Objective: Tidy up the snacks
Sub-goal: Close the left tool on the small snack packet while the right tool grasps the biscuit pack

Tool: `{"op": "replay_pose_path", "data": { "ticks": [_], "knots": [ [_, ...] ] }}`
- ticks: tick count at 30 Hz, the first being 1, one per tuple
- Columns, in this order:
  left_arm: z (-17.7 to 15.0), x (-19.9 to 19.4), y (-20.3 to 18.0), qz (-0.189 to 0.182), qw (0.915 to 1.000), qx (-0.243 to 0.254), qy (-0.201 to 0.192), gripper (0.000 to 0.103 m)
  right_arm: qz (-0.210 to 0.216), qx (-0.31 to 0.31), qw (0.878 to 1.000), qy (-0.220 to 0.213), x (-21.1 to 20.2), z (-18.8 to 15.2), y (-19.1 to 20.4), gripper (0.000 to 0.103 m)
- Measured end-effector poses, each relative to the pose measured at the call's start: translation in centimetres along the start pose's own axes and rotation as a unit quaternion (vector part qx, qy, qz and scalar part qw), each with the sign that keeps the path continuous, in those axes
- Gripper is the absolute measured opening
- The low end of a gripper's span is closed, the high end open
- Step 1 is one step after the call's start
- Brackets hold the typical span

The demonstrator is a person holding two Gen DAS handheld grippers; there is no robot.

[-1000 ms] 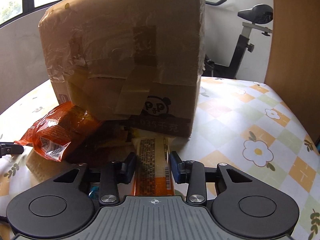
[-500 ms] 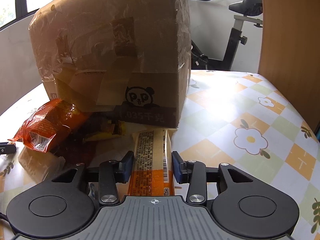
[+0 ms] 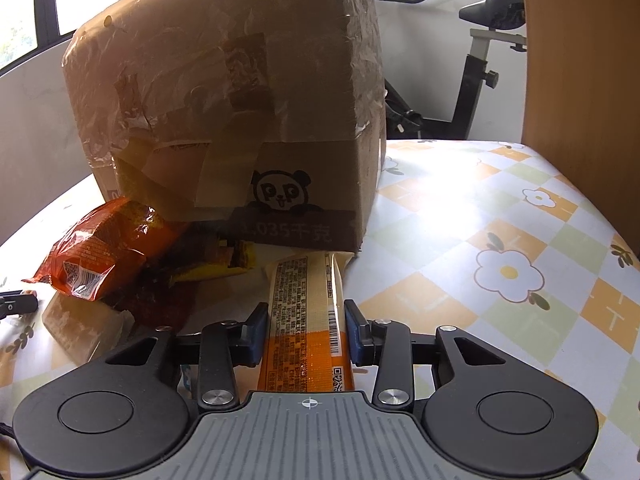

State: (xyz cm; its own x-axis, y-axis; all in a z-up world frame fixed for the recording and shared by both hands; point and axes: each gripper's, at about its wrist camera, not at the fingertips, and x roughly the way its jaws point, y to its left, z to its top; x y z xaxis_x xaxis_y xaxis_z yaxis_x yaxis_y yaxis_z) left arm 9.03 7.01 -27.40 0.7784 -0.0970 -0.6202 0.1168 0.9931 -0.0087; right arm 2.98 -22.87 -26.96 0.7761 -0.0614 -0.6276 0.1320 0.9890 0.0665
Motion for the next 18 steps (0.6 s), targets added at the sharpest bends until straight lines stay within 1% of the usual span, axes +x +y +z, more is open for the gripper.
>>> {"op": "replay_pose_path", "data": {
  "ticks": [11, 14, 18],
  "knots": [
    [-0.17, -0.13, -0.12, -0.001, 1.0, 0.002, 0.0, 0.019, -0.002, -0.002, 1.0, 0.0, 0.04, 0.0, 0.09, 0.035],
    [0.15, -0.04, -0.34, 0.002, 0.9998, 0.015, 0.012, 0.019, -0.001, -0.002, 1.0, 0.0, 0.04, 0.02, 0.03, 0.035],
    [0.39, 0.06, -0.21, 0.001, 0.9997, 0.012, 0.022, 0.019, -0.001, -0.002, 1.0, 0.0, 0.02, 0.0, 0.08, 0.035]
  ]
}}
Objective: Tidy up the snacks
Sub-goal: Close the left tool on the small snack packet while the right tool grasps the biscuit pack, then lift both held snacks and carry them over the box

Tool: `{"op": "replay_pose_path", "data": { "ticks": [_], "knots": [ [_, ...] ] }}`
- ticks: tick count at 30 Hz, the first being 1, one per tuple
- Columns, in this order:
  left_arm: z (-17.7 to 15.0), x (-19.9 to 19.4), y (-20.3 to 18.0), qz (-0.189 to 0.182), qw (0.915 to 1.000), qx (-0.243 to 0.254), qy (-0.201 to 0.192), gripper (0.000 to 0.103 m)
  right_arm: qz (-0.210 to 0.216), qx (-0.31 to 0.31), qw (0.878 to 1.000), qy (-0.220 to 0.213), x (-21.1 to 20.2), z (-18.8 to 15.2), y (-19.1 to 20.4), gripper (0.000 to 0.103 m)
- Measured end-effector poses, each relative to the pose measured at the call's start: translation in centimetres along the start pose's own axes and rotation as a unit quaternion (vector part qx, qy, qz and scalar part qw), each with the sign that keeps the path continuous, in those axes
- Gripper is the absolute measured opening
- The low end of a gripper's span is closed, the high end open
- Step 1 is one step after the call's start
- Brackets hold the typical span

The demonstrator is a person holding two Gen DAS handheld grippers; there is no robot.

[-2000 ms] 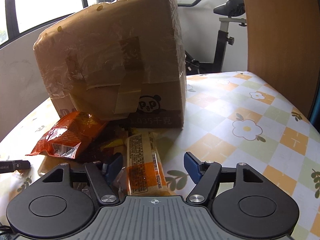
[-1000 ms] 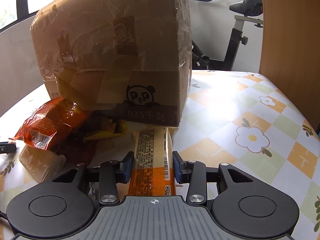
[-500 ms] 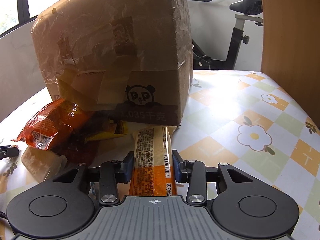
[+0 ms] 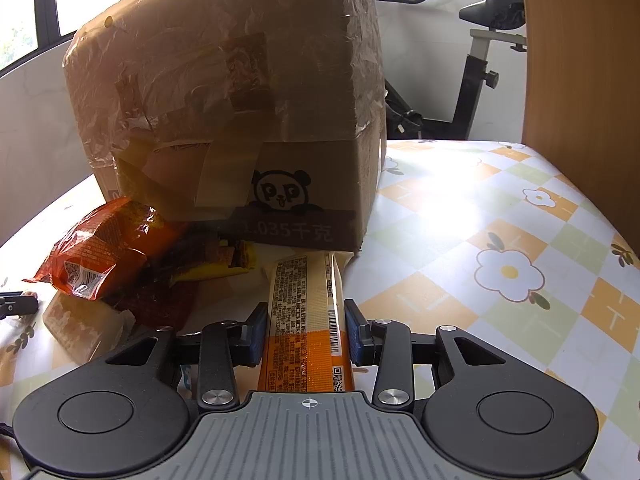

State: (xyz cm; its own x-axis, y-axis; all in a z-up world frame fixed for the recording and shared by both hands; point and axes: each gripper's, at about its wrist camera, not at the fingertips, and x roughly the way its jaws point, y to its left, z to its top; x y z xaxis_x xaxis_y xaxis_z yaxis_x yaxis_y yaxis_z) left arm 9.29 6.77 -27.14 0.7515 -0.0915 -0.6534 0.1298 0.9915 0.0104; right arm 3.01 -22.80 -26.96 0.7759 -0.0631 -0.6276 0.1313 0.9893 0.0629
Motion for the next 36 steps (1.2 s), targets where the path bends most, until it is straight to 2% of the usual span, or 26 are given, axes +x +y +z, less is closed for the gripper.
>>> {"op": "replay_pose_path", "data": {
  "ticks": [20, 24, 36],
  "knots": [
    [-0.1, -0.1, 0.1, 0.0, 1.0, 0.003, -0.003, 0.019, 0.0, -0.001, 1.0, 0.0, 0.0, 0.0, 0.1, 0.035],
    [0.0, -0.2, 0.5, -0.013, 0.9998, -0.012, 0.001, 0.019, 0.009, 0.008, 1.0, -0.003, -0.2, 0.0, -0.2, 0.035],
    [2.4, -2.4, 0.9, -0.015, 0.9988, -0.026, -0.038, 0.019, 0.005, 0.021, 1.0, -0.009, -1.4, 0.5, -0.1, 0.034]
  ]
}}
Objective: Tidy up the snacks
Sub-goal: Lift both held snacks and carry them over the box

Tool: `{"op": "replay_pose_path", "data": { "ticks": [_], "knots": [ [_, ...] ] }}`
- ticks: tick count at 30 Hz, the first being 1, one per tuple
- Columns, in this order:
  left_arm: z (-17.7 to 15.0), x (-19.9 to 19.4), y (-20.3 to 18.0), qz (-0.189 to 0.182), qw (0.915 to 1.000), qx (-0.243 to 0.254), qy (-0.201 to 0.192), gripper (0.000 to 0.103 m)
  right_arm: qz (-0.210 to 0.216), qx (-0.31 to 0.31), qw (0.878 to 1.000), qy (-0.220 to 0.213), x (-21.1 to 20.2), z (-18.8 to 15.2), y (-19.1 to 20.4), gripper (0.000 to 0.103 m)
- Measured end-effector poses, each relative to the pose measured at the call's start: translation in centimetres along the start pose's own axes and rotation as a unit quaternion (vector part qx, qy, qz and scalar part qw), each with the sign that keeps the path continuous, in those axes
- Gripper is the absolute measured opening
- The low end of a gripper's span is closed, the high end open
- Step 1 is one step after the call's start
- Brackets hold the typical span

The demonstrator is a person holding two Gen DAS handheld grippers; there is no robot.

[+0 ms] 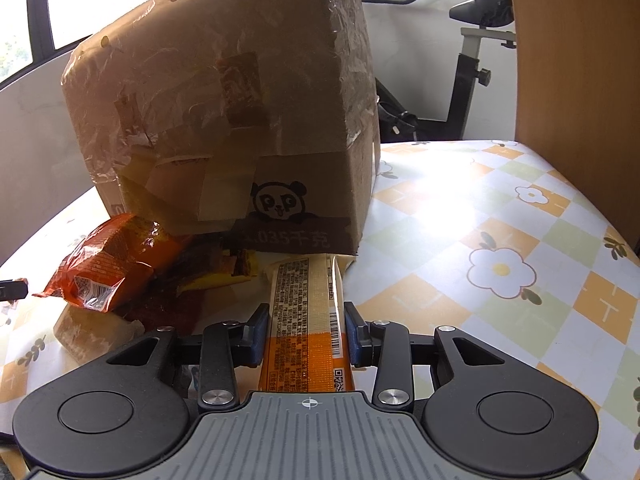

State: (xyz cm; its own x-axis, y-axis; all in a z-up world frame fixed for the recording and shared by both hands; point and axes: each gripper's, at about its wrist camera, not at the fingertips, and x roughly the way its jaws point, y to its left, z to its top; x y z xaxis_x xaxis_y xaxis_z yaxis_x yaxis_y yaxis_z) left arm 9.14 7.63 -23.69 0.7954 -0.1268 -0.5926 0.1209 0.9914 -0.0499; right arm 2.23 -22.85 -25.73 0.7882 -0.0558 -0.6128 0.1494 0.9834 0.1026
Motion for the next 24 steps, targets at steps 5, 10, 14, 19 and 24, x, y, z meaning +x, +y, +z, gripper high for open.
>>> {"op": "replay_pose_path", "data": {
  "ticks": [5, 10, 14, 19, 24],
  "knots": [
    [0.9, -1.0, -0.6, -0.003, 0.9999, 0.002, -0.015, 0.019, 0.002, 0.0, 1.0, -0.018, -1.4, 0.8, 0.0, 0.034],
    [1.7, -2.2, -1.2, -0.008, 0.9994, 0.005, -0.034, 0.019, 0.007, -0.001, 0.999, -0.039, -2.9, 1.7, 0.2, 0.034],
    [2.4, -3.1, -1.5, -0.012, 0.9985, 0.007, -0.052, 0.019, 0.011, -0.002, 0.998, -0.057, -4.2, 2.5, 0.5, 0.034],
    [3.7, -4.4, -1.6, -0.02, 0.9967, 0.005, -0.078, 0.019, 0.019, -0.005, 0.996, -0.086, -6.0, 3.8, 0.9, 0.034],
    [6.0, -5.9, -1.7, -0.036, 0.993, 0.005, -0.113, 0.019, 0.029, 0.006, 0.992, -0.123, -8.1, 5.8, 0.8, 0.034]
  ]
}}
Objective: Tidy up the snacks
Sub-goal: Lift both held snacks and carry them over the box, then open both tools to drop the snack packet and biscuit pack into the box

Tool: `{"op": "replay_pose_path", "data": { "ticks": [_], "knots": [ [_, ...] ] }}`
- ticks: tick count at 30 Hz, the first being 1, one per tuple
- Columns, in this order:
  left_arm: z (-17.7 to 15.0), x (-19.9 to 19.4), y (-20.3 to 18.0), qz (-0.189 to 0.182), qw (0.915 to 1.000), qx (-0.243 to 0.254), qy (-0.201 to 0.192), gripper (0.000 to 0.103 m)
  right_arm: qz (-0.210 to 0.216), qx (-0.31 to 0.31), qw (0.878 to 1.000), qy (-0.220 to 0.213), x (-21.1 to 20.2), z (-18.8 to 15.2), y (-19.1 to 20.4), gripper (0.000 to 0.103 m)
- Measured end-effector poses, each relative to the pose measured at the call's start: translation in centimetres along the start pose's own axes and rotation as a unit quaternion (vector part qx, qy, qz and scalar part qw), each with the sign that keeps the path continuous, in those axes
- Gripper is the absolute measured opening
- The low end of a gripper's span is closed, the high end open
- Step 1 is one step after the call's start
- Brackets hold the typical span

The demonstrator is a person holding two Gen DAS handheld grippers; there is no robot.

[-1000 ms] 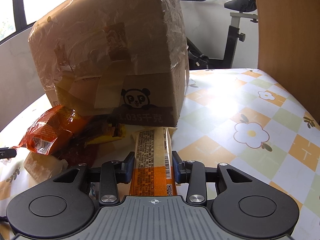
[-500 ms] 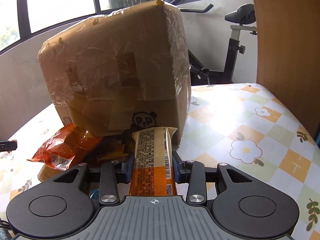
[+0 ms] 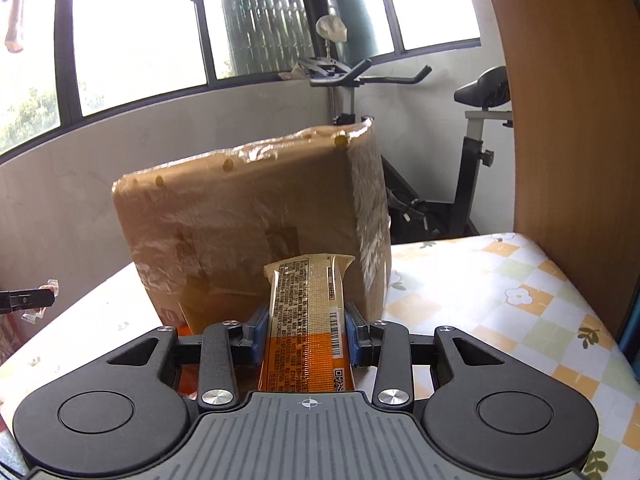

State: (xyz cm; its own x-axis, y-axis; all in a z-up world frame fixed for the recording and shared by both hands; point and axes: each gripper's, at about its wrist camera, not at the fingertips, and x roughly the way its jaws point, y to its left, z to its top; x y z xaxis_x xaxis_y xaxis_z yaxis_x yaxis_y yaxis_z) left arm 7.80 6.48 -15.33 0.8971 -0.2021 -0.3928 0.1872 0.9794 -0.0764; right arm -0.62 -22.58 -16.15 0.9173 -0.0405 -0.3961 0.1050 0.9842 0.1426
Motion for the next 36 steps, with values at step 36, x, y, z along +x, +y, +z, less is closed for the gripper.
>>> {"op": "replay_pose_path", "data": {
  "ticks": [36],
  "knots": [
    [12.3, 11.8, -5.3, -0.049, 0.9976, 0.046, -0.017, 0.019, -0.007, -0.045, 0.999, 0.004, 12.7, 14.5, 3.6, 0.034]
  ]
}}
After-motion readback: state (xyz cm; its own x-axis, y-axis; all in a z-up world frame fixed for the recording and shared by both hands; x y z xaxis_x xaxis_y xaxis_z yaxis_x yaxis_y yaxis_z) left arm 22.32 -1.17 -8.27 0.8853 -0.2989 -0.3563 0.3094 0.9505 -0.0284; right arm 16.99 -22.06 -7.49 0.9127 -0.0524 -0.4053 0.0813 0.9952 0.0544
